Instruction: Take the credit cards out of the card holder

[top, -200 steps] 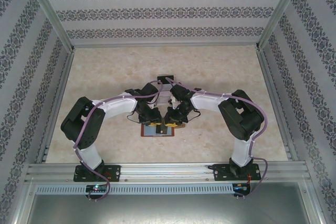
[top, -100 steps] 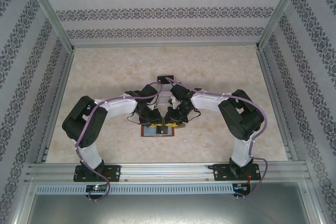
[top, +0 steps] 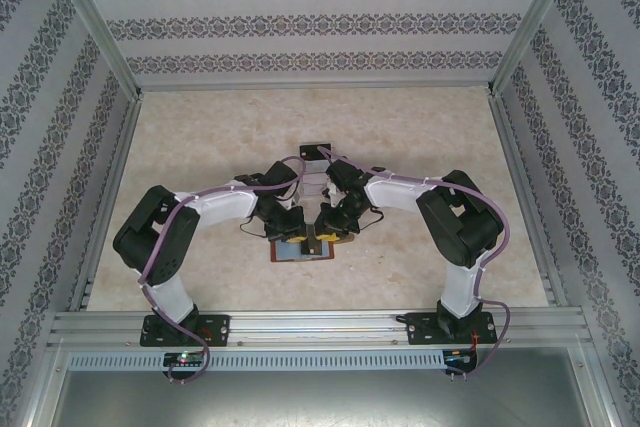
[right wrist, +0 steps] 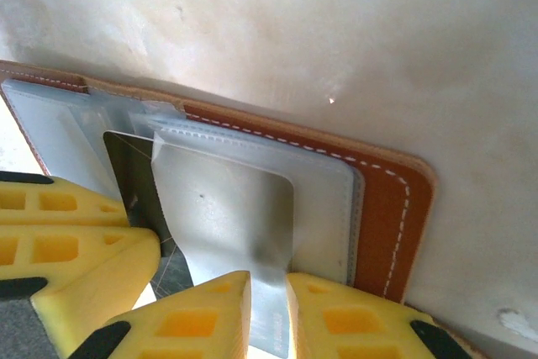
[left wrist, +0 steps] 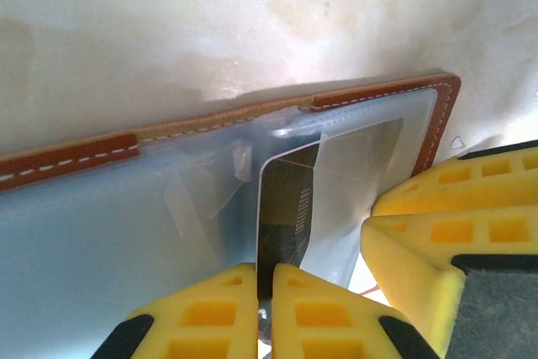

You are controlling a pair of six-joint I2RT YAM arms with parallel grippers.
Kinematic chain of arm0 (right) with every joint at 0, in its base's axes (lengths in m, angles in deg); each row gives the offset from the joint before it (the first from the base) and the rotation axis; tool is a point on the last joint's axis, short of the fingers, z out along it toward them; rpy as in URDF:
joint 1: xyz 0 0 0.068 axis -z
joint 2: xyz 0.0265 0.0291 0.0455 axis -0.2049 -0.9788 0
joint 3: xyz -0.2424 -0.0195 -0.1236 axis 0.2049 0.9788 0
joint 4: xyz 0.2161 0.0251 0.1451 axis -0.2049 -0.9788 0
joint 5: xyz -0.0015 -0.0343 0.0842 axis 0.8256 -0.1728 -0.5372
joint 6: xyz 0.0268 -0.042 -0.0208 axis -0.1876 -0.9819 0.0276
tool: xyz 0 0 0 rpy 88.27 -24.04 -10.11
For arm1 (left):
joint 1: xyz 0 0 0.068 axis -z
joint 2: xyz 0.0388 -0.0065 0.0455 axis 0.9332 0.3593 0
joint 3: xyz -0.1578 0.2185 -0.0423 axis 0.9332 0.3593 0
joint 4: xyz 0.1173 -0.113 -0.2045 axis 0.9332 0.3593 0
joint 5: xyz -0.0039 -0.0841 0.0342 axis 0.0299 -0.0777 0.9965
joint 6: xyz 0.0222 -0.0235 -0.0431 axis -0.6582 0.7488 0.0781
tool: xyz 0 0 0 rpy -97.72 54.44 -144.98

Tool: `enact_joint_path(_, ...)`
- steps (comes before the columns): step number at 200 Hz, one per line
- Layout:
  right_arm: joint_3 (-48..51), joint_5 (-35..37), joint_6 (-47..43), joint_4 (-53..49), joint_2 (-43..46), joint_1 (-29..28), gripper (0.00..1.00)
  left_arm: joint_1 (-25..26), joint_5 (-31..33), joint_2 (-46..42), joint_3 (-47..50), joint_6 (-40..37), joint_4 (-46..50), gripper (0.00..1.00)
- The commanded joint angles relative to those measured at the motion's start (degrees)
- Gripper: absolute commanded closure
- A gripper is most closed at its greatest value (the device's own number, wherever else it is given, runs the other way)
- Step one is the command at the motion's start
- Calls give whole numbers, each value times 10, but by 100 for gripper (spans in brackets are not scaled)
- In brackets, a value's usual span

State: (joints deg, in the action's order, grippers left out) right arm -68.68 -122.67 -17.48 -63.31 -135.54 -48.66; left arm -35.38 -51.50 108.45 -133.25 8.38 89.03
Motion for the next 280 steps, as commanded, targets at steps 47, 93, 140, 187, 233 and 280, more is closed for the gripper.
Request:
enact_joint_path(47, 10, 32, -6, -19, -7, 6, 75, -1, 18, -31, -1, -25, 30, 92)
enact_joint_path(93, 18, 30, -7, -21, -3, 11, 75, -2, 44, -56, -2, -37, 73, 92)
enact_joint_path(140, 15, 27, -8, -20, -8, 12, 75, -2, 64, -71, -3, -46, 109, 92)
enact_joint_path(187, 15, 26, -9, -19, -10, 12, 75, -1, 94, -82, -22, -51, 150, 92)
enact_joint_path(233, 16, 26, -10, -19, -9, 12, 75, -2, 90, -71, -29, -49, 153, 92)
enact_joint_path(280, 18, 25, -10, -18, -10, 12, 75, -2, 118, -77, -42, -58, 183, 91)
